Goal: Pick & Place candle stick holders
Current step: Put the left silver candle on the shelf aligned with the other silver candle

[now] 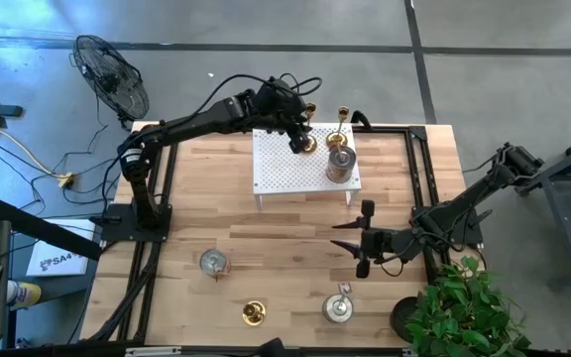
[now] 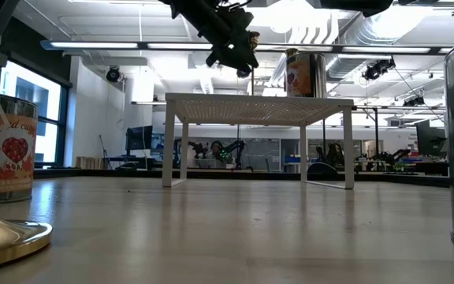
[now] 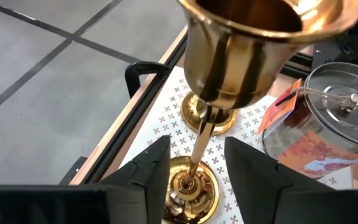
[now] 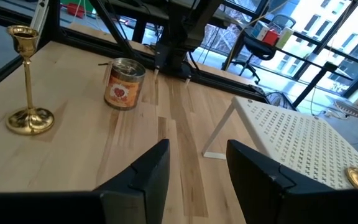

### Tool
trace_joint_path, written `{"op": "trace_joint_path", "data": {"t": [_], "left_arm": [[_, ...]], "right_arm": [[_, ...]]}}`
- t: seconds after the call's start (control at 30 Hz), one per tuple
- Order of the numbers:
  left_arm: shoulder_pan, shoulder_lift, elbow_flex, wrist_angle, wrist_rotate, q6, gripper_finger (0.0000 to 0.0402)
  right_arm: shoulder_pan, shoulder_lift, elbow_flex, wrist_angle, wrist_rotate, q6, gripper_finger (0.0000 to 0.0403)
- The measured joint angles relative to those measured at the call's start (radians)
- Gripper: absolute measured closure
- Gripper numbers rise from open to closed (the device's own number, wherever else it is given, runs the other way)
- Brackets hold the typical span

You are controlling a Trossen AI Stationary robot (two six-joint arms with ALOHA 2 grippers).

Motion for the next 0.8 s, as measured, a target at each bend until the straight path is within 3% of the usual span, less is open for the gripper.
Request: {"op": "trace_joint_path", "data": {"t": [0.43,0.8], "left_arm": [[0.000,-0.050,0.001,-0.134,0.003,-0.077,0.0170],[0.000,-0.188,0.001,-0.440,-0.039,-0.079,0.0160]], "right_arm": [[0.000,0.000,0.000,-0.004,-0.001,0.000,0.0250],[0.000,0.000,0.000,-0.011,-0.028,0.023,0.0249]]}}
